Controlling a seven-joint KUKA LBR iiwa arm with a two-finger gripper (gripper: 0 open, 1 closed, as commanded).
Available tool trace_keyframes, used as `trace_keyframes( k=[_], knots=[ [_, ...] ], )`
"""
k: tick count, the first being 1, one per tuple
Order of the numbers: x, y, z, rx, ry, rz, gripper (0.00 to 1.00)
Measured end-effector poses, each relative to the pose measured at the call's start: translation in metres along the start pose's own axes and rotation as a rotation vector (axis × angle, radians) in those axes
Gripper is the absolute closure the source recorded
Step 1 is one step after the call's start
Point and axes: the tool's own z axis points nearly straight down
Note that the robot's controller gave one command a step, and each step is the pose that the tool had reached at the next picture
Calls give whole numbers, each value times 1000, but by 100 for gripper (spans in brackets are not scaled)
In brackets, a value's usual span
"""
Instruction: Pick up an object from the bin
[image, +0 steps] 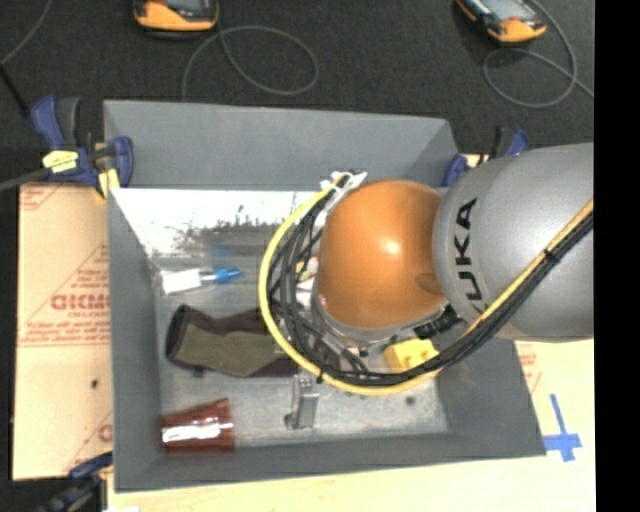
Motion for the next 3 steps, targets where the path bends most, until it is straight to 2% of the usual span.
trace_keyframes(
  k=[1, 2, 3],
  knots=[
    [-2, -1, -4, -1, -8, 4, 0],
    [-19, -9, 15, -2, -14, -115, 0],
    [-44, -21, 53, 2, -7, -297, 0]
  ],
)
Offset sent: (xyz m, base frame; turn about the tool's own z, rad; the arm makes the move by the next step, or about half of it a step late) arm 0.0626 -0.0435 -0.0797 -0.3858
